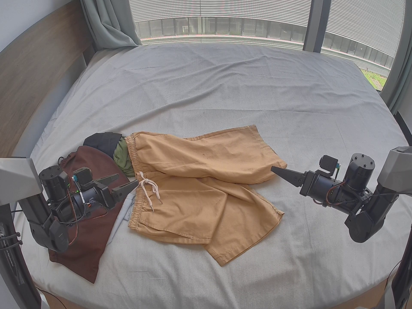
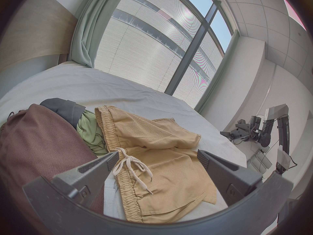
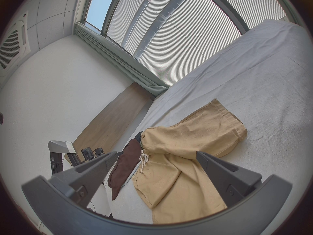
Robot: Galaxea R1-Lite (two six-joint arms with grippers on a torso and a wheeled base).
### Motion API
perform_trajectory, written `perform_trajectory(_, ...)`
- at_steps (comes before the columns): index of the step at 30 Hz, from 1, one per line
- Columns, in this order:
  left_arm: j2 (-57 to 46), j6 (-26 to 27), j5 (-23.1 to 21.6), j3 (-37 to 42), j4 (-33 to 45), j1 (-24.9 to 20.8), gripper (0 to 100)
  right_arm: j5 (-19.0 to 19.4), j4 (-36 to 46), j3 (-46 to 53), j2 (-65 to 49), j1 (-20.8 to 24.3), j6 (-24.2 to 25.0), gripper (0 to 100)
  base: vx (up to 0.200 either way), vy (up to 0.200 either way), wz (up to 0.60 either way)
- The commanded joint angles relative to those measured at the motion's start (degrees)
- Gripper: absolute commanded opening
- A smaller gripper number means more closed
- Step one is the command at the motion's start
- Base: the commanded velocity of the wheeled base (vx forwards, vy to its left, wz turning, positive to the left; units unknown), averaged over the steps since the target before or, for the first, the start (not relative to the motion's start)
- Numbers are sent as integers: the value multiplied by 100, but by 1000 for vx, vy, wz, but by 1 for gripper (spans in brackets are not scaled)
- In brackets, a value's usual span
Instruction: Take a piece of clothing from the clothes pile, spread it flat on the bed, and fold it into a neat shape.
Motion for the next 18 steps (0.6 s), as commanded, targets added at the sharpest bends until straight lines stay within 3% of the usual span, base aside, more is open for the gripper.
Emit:
perform_trajectory(1, 36, 33, -44, 18, -1, 22, 100, 5, -4, 56, -9, -4, -12, 100, 0, 0, 0)
perform_trajectory(10, 71, 77, -229, 106, -1, 13, 100, 32, 5, 153, 70, -31, -346, 100, 0, 0, 0)
perform_trajectory(18, 229, 745, -519, 281, -1, 75, 100, 32, 5, 153, 166, -48, -372, 100, 0, 0, 0)
